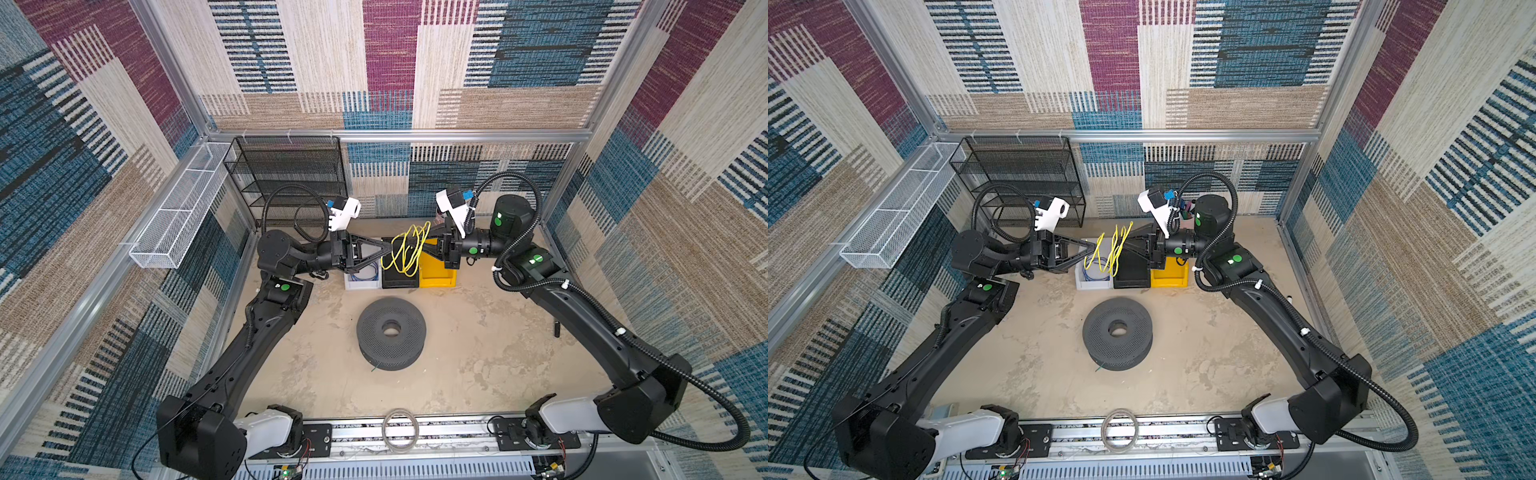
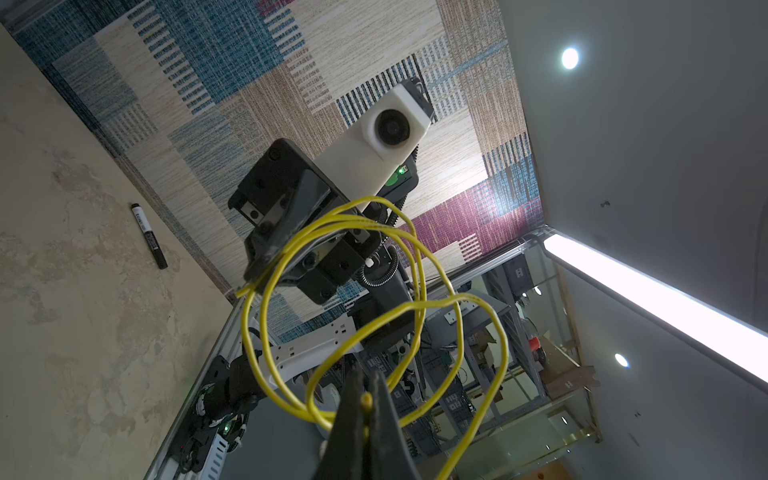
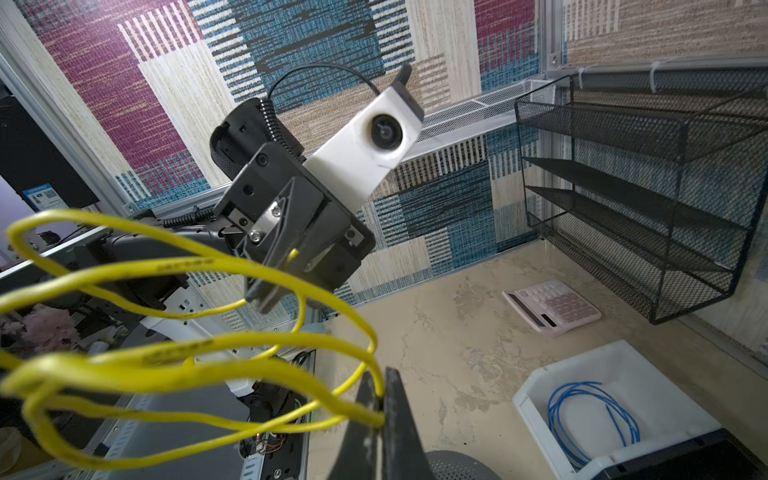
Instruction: Wrap the cables
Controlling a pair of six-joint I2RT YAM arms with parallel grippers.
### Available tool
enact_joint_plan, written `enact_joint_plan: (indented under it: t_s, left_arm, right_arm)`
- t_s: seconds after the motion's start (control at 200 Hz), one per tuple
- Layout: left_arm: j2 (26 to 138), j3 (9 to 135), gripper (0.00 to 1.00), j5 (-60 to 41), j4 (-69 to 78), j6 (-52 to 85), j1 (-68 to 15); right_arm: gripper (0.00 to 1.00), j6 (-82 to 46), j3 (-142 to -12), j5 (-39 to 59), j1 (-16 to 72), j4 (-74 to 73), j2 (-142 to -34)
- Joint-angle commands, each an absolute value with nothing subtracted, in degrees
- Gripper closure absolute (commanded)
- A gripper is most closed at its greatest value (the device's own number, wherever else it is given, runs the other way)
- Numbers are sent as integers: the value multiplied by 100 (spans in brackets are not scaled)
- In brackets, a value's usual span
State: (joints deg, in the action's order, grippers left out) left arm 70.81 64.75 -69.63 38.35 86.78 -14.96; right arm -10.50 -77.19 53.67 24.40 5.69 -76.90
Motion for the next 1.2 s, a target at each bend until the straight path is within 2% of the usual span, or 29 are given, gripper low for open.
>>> enact_joint_plan:
  t_s: [0.0,0.175,0.285,0.536,0.801,0.972,1.137,1.197]
  left_arm:
    - [6902,6793,100,-6928,3297,8444,-961]
    - [6718,7840,100,-6264,-1124,5713,-420]
    - [6778,8588,100,-5130,-2930,4572,-319]
    - [6637,9880,100,-881,-4998,3929,-255]
    - [7042,11216,100,1344,-5830,3951,-249]
    - [7416,11856,100,1670,-6026,4026,-251]
    - [8068,12436,100,657,-6258,4156,-266]
    - [8275,12422,100,31,-6258,4201,-273]
  right_arm:
    - [100,-1416,-7159,4807,1506,874,-7343]
    - [100,-1562,-6461,4405,530,1037,-6948]
    - [100,-1650,-6048,4150,124,1043,-6773]
    - [100,-1765,-5126,3232,-965,1051,-6247]
    - [100,-2552,-3620,3154,-2185,-112,-5724]
    - [100,-2481,-3489,3596,-2197,-215,-6051]
    - [100,-2257,-3345,4032,-2199,-324,-6244]
    - [87,-2215,-3314,4204,-2165,-330,-6317]
